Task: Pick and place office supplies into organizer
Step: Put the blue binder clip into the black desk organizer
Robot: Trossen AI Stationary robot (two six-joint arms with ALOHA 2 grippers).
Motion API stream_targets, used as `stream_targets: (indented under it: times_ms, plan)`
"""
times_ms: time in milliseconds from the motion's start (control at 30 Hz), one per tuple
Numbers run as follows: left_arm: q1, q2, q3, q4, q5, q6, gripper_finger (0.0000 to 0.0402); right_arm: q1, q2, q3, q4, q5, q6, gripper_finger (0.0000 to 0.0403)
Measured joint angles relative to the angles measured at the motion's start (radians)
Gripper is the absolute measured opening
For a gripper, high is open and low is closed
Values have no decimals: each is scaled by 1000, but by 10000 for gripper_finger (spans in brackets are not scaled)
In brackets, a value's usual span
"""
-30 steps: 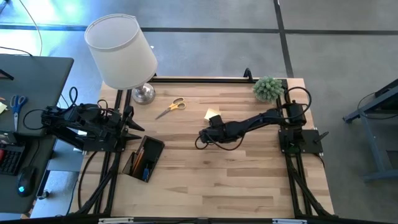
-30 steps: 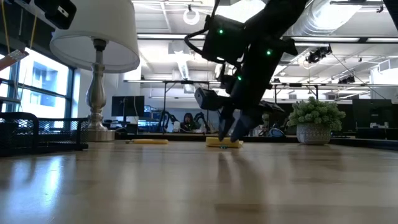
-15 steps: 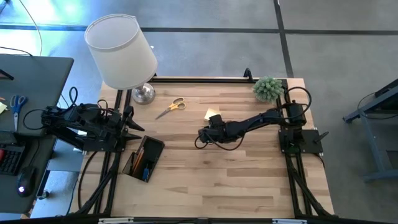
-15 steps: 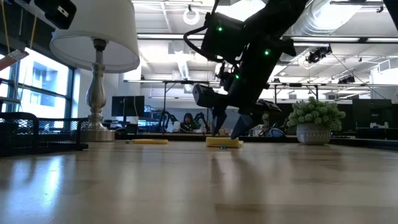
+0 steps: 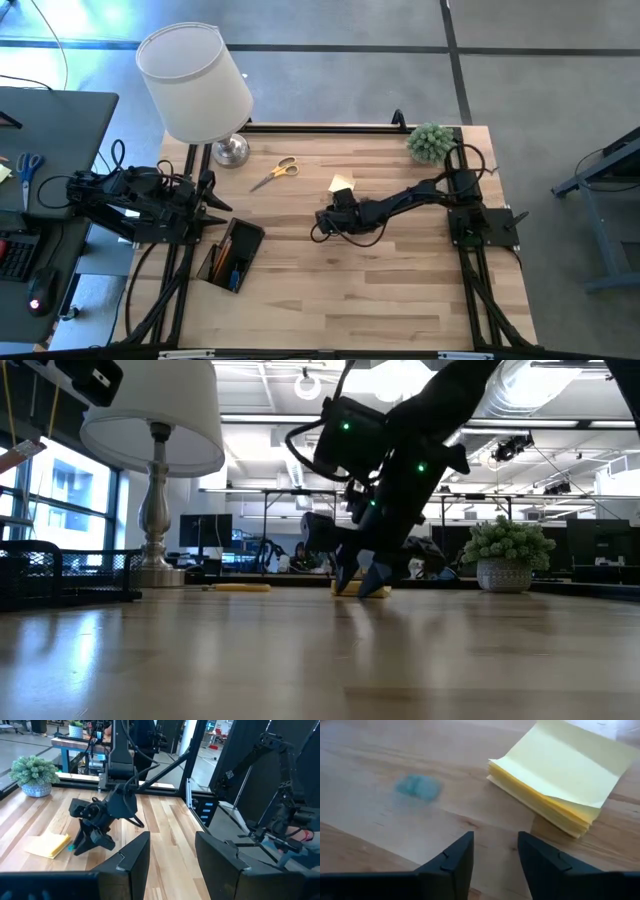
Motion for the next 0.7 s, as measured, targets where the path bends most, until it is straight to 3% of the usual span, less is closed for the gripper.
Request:
stream_targets:
  times_ms: [167, 367, 600, 700]
  plan:
    - [0, 0, 0, -1, 4, 0, 145, 16, 8, 0, -2, 46, 19, 138]
    - [0, 0, 0, -1, 4, 2, 145, 18, 8, -3, 63, 31, -32, 140]
    - [0, 0, 0, 0, 4, 4, 145, 9, 18, -2, 524, 30, -395, 139]
    - [0, 0, 0, 1, 2, 4, 145, -22, 18, -2, 609, 7, -440, 139]
